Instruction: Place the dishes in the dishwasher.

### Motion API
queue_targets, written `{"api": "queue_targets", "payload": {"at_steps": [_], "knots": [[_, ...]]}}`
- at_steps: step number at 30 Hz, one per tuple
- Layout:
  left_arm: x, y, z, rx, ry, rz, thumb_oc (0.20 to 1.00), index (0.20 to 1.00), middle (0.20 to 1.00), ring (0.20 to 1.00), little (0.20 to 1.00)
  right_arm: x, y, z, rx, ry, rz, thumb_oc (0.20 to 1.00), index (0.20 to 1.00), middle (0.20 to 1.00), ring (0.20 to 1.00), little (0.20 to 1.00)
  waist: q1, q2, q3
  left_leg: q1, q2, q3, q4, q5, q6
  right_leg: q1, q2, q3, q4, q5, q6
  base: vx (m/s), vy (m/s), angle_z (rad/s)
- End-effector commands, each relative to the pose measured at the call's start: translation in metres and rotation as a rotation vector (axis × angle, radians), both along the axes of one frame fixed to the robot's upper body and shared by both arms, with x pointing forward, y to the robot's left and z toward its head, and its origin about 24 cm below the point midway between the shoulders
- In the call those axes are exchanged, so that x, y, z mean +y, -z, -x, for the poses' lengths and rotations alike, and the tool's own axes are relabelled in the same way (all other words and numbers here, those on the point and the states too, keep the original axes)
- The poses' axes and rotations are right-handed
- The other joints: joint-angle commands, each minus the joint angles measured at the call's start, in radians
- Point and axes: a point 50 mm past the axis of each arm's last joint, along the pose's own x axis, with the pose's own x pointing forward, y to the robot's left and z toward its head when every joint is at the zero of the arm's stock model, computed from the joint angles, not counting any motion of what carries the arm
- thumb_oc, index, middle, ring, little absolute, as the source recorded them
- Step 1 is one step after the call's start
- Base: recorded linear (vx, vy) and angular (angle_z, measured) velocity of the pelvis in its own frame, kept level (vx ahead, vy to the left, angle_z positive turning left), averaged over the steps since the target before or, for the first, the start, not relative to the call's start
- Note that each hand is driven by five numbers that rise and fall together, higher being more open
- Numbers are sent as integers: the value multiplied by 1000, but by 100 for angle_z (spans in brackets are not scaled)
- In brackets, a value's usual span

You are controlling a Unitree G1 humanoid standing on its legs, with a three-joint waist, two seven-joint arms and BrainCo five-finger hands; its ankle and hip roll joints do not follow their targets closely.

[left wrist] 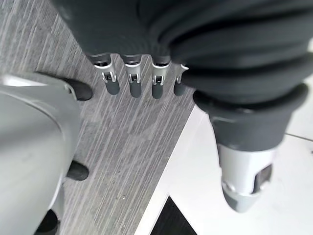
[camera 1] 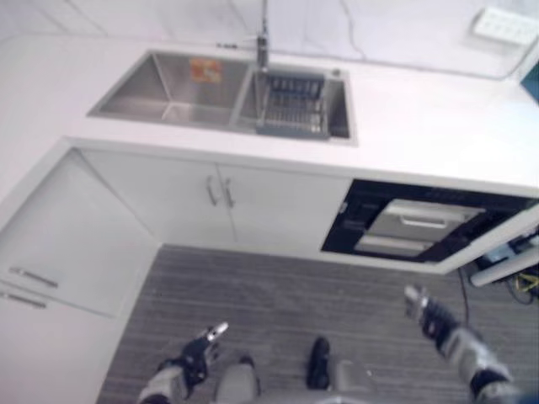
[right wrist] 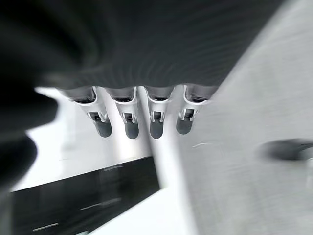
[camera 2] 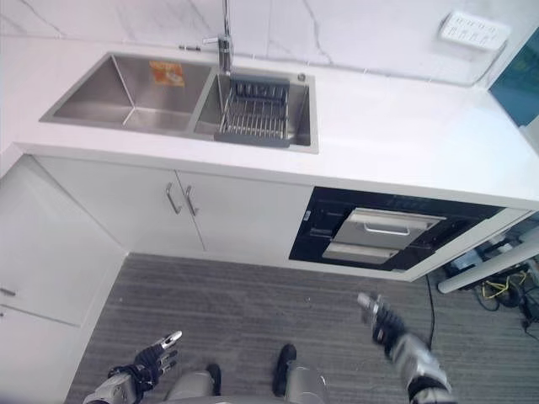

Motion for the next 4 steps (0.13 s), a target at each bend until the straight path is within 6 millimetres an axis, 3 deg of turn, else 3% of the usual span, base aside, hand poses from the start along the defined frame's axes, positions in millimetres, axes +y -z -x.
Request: {"api": "queue_targets", "payload": {"at_steps": [1, 4], "knots": [[20, -2, 19, -38, 44, -73, 1000, 1000, 1000, 1000, 1000, -13, -19, -30, -113, -98, 108, 1000, 1000, 1000, 1000, 1000, 22, 61, -1, -31, 46, 46, 27, 6, -41, 73, 25, 54, 19, -91, 21, -12, 139, -1], [15, 1, 22, -21, 44, -68, 1000, 1000, 1000, 1000, 1000, 19, 3, -11, 2, -152, 63, 1000, 1000, 1000, 1000, 1000, 25, 56, -27, -5, 32, 44, 27, -9, -32, 101, 28, 54, 19, -101, 23, 25, 111, 2]]}}
